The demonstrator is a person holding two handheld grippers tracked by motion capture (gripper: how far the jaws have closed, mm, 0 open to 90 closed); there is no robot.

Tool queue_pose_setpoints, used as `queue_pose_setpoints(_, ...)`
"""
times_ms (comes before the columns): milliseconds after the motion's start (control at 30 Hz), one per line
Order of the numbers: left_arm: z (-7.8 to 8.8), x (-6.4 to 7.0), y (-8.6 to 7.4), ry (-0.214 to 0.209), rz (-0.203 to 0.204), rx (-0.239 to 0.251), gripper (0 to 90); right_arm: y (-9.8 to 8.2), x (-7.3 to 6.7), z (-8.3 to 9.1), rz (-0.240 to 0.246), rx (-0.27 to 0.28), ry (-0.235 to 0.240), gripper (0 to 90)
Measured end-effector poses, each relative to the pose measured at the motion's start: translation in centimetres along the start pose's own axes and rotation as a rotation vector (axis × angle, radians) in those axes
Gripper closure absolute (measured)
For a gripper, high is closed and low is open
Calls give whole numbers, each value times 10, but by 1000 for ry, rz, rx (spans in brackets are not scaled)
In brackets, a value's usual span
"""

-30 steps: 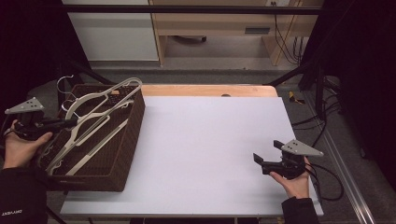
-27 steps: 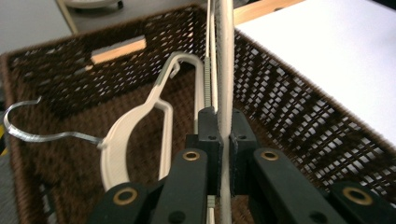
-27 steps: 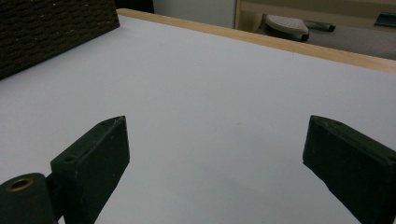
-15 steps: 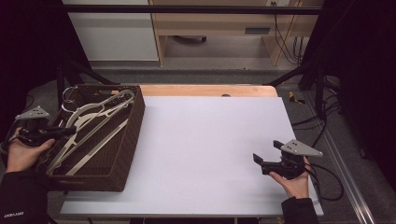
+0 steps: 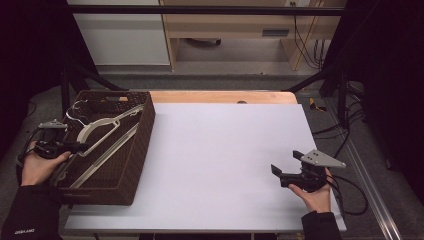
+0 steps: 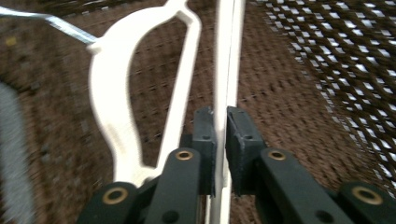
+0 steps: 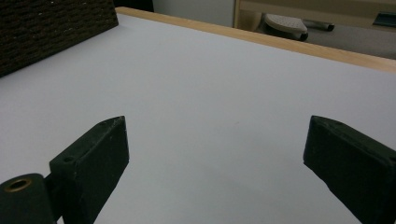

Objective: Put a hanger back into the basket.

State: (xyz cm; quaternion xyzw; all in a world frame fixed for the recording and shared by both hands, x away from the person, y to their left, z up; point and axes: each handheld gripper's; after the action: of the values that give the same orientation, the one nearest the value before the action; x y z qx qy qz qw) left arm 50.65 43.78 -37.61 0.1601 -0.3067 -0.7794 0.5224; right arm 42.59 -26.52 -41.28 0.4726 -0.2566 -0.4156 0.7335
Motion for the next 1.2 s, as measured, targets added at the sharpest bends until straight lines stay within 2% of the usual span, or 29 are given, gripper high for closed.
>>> queue_pose_setpoints(100,5,-1,-3,51,26,9,769,0,0,0,1,0,0,71)
queue_pose_setpoints(133,6,-1,-4,71,37,25,745,0,0,0,-1,1,1,71)
queue_pose_setpoints(200,10,-1,-6,98,36,35,729,0,0,1,-2,3,0,71)
queue_pose_setpoints(367,25,8,-9,89,26,130,676,0,0,1,-4,2,-1,70)
queue_pose_setpoints(400,27,12,-9,72,25,149,663,0,0,1,-3,2,-1,70)
queue_pose_setpoints(467,32,23,-9,68,16,200,629,0,0,1,-3,4,-2,69)
queue_pose_setpoints(500,34,28,-9,48,7,220,606,0,0,1,-3,6,1,68)
queue_pose_setpoints(600,38,46,-9,24,-24,272,529,1,1,2,-5,12,-6,67)
queue_pose_setpoints(633,38,46,-9,24,-24,272,506,1,1,3,-3,15,-6,66)
queue_pose_setpoints(667,39,60,-9,-2,-33,309,474,1,1,3,-4,18,-6,65)
queue_pose_setpoints(700,38,67,-9,-17,-36,334,445,1,1,3,-1,20,-6,64)
queue_pose_setpoints(733,38,73,-9,-35,-45,349,424,1,1,4,-2,23,-5,63)
queue_pose_setpoints(767,38,73,-9,-35,-45,349,401,1,1,4,-1,24,-6,62)
queue_pose_setpoints(800,37,87,-9,-65,-50,383,374,1,2,4,-1,26,-7,61)
queue_pose_setpoints(933,32,114,-8,-126,-71,443,274,1,2,6,-2,36,-3,61)
queue_pose_setpoints(1000,29,127,-8,-160,-80,461,223,1,2,8,-4,44,-1,60)
queue_pose_setpoints(1033,29,127,-8,-160,-80,461,192,1,3,8,-4,47,-4,60)
queue_pose_setpoints(1067,25,140,-8,-173,-110,464,164,2,2,9,-8,50,-1,60)
queue_pose_setpoints(1200,18,158,-11,-212,-152,461,109,2,4,12,-1,68,0,58)
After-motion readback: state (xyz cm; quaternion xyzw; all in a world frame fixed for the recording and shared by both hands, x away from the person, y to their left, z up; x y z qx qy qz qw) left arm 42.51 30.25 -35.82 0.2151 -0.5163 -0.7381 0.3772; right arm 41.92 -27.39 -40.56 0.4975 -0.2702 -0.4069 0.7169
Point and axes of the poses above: each handheld gripper's, and its own axes: z roughly backward along the jaws, y roughly out of its top, x roughly to its right, and after that the axes turned 1 degree about z, right-handed
